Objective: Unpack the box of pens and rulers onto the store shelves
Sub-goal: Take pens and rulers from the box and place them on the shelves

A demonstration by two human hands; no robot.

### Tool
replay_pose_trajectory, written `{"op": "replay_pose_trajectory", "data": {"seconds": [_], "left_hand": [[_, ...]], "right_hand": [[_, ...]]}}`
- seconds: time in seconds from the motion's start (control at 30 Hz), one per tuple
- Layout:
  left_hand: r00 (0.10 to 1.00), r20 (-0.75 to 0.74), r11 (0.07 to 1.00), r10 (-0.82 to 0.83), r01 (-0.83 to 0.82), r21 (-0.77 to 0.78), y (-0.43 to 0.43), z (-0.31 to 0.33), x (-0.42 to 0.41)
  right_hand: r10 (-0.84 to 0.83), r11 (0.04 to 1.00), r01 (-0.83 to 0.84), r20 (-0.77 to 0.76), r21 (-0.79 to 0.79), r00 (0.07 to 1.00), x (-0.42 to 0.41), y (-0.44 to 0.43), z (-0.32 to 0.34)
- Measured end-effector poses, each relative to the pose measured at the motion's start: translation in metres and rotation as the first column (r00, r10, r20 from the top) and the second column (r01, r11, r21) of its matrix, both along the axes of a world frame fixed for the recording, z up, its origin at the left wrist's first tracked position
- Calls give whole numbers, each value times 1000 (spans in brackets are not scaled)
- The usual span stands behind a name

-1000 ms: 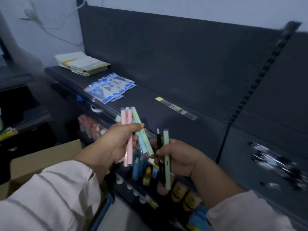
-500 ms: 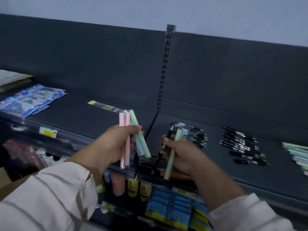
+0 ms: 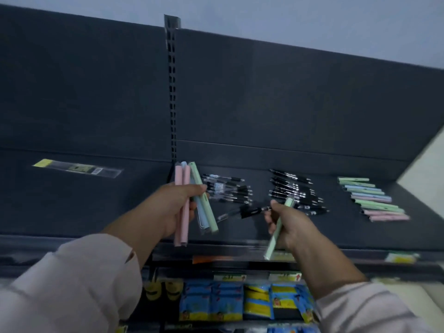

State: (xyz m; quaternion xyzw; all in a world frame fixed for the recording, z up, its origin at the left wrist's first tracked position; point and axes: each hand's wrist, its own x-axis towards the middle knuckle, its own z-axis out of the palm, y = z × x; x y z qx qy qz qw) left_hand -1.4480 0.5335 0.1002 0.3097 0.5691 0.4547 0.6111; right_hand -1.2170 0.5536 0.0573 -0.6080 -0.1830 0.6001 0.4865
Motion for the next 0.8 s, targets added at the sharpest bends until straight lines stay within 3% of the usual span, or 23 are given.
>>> {"op": "replay_pose_trajectory", "data": {"seconds": [0.2,0.4,0.67,0.8], "left_hand": [[979,-12,979,-203,203,12,29,-3,45],[954,-28,954,-298,296,-45,37,-10,105],[967,-67,969,-246,242,-56,52,-14,187],[972,-82,975,-221,218,-39,54,-16,241]], "right_hand": [[-158,984,171,224,-41,962,61,9,-4],[-174,973,212,323,-87,930,106,19,-11],[67,989,-44,161,-143,985,168,24,-7],[230,973,-229,130,-23,965,207,32,5]]}}
